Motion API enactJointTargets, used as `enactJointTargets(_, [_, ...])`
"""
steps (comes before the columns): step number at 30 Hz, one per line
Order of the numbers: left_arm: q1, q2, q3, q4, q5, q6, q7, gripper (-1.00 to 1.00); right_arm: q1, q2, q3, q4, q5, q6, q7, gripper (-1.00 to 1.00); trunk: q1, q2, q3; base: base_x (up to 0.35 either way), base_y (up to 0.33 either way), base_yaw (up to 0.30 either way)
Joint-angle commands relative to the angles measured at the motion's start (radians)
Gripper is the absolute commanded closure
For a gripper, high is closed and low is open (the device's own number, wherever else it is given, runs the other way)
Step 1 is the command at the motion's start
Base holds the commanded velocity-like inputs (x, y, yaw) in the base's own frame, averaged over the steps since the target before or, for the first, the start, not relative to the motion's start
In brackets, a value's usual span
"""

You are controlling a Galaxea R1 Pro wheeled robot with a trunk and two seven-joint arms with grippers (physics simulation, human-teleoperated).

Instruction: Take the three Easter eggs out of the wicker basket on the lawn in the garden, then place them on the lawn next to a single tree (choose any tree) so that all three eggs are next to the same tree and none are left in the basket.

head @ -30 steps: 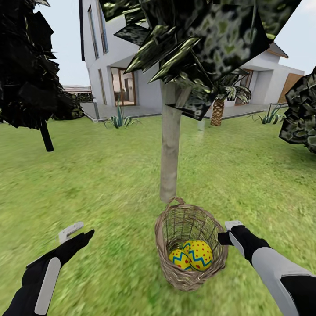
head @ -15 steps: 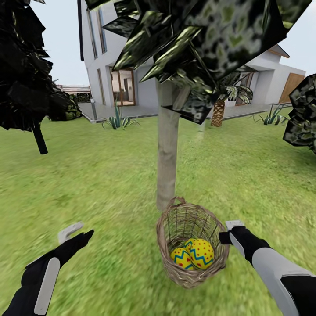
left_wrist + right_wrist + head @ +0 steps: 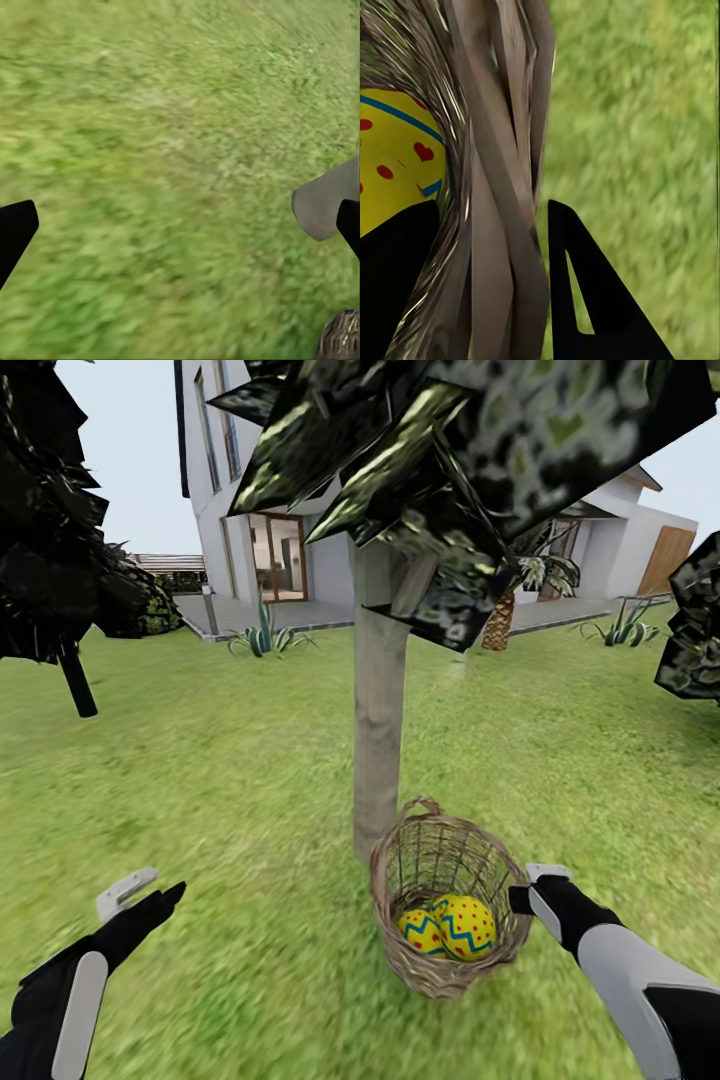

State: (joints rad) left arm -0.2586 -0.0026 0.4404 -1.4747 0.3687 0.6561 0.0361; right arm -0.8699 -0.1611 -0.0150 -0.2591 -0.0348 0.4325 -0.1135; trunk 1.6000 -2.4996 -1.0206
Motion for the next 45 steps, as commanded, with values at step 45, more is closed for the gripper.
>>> enactJointTargets(45, [-0.001, -0.005, 0.044, -0.041, 0.088, 0.039, 0.005, -1.00, 0.000, -0.008, -0.051, -0.008, -0.010, 0.005, -0.025, 1.00, 0.009, -0.005, -0.074, 0.002, 0.000, 0.000])
